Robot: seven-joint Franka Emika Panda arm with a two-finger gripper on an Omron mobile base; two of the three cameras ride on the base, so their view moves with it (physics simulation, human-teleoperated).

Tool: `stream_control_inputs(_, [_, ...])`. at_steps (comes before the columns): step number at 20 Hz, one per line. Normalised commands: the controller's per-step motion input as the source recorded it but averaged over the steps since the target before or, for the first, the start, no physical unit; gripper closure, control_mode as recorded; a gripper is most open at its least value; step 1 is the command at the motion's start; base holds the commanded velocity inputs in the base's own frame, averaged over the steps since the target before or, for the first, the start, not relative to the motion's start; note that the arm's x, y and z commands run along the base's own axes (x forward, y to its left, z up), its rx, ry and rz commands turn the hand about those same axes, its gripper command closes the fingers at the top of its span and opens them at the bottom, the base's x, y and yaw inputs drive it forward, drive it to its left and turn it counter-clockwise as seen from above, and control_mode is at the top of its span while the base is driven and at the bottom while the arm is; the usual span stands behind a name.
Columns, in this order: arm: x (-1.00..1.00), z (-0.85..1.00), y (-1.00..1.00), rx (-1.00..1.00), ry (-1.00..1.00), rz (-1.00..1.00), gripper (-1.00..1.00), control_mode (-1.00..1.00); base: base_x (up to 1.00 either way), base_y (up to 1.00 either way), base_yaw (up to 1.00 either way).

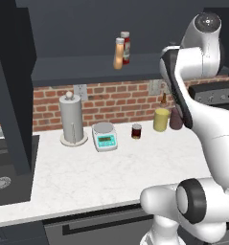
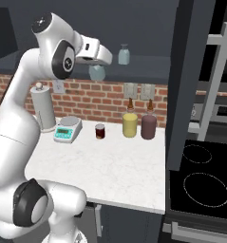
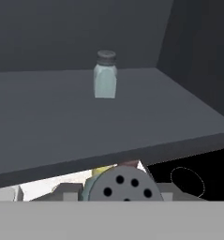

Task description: Put the shaker and condiment bottle from the counter next to their counterparts in the cabinet.

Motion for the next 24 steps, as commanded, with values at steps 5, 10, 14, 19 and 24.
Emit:
stream_control_inputs(5, [0.24,0.00,0.00,0.00,-0.01,0.08,1.00,-1.00,0.00,0.00,0.00])
stream_control_inputs(10, [0.47,-0.02,0.00,0.04,0.00,0.11,1.00,-1.00,0.00,0.00,0.00])
stream_control_inputs(14, [0.52,-0.01,-0.01,0.03,0.00,0.12,1.00,-1.00,0.00,0.00,0.00])
stream_control_inputs(19, [0.36,0.00,-0.08,0.00,-0.01,0.09,1.00,-1.00,0.00,0.00,0.00])
stream_control_inputs(24, [0.47,-0.05,-0.04,0.00,0.00,0.04,1.00,-1.00,0.00,0.00,0.00])
